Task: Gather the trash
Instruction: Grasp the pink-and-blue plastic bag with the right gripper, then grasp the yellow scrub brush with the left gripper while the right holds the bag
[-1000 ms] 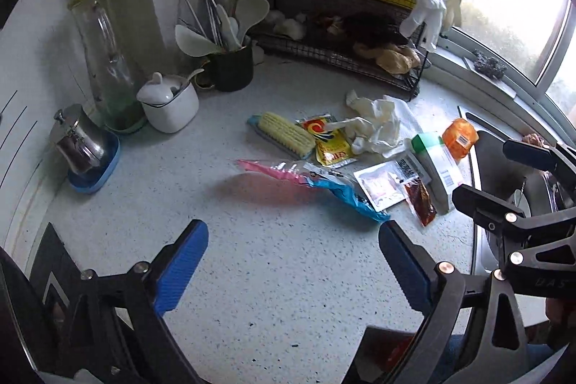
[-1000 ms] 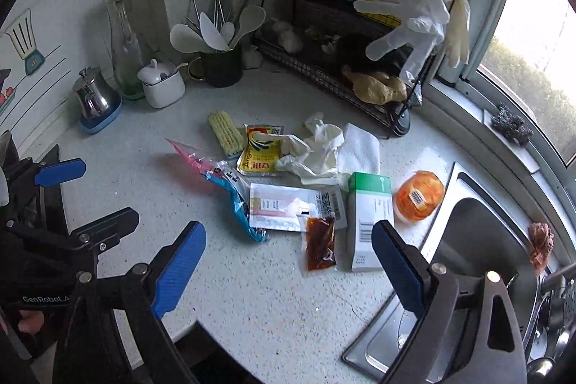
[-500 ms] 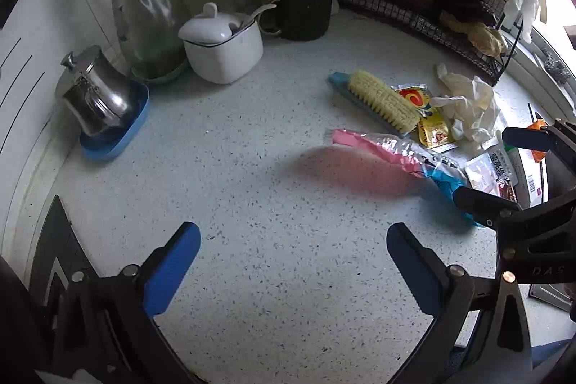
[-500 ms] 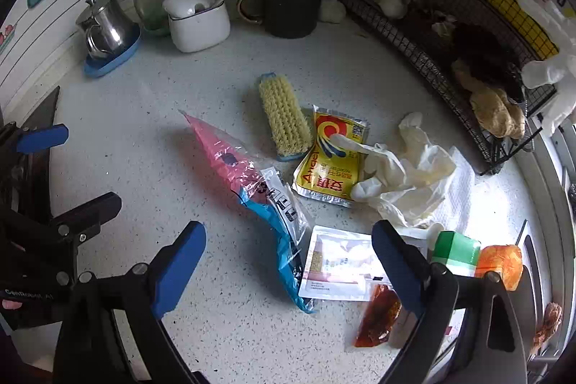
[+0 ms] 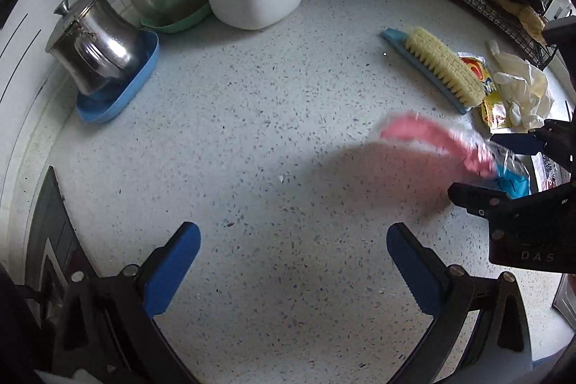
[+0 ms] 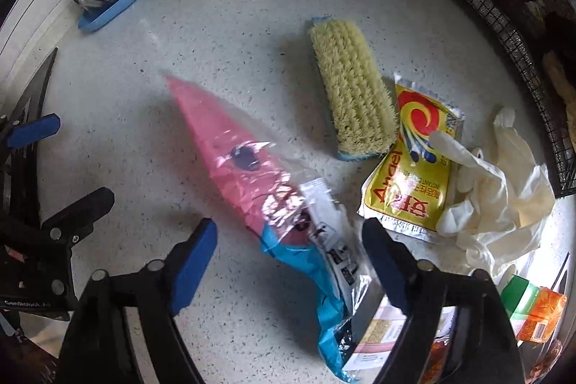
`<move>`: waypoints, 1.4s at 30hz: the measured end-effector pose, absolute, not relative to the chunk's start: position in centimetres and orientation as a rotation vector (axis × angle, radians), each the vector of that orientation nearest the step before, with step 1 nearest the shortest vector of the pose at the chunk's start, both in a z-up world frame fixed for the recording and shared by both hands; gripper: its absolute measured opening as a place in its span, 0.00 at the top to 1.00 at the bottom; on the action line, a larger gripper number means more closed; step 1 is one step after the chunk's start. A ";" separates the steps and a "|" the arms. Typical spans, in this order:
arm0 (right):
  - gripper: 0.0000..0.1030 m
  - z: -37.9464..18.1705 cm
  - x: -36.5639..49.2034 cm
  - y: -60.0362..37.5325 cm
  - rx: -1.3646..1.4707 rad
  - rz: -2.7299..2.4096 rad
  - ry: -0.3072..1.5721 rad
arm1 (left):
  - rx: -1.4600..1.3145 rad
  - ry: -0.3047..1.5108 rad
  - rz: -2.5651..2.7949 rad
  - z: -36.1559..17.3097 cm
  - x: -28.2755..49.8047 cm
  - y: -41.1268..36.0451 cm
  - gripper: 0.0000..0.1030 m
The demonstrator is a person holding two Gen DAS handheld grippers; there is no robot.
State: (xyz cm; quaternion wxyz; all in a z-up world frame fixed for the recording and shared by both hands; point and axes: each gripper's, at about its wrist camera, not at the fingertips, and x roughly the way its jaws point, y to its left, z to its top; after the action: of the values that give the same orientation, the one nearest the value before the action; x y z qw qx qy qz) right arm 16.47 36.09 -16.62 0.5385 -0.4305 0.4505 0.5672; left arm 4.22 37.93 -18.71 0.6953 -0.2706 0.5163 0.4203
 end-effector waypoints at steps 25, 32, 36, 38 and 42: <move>0.78 -10.3 21.3 25.3 -0.677 1.166 1.169 | -0.506 1.083 0.688 -15.5 11.3 35.4 0.00; 0.78 -9.5 25.7 25.1 -0.637 1.065 1.164 | -0.552 1.074 0.642 -15.5 14.9 37.6 0.00; 0.78 -9.3 27.7 26.1 -0.627 1.033 1.166 | -0.583 1.092 0.653 -16.3 17.1 39.7 0.00; 0.78 -9.5 28.4 27.1 -0.623 1.021 1.170 | -0.610 1.094 0.652 -16.8 18.2 40.9 0.00; 0.78 -9.9 29.8 29.2 -0.611 1.012 1.176 | -0.655 1.101 0.664 -18.0 19.5 43.1 0.00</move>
State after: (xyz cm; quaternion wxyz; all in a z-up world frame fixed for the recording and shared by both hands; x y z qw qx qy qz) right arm 29.76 29.22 -9.94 0.6720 -0.2713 0.5222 0.4496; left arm 19.47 43.07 -17.96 0.7509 -0.2999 0.5039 0.3039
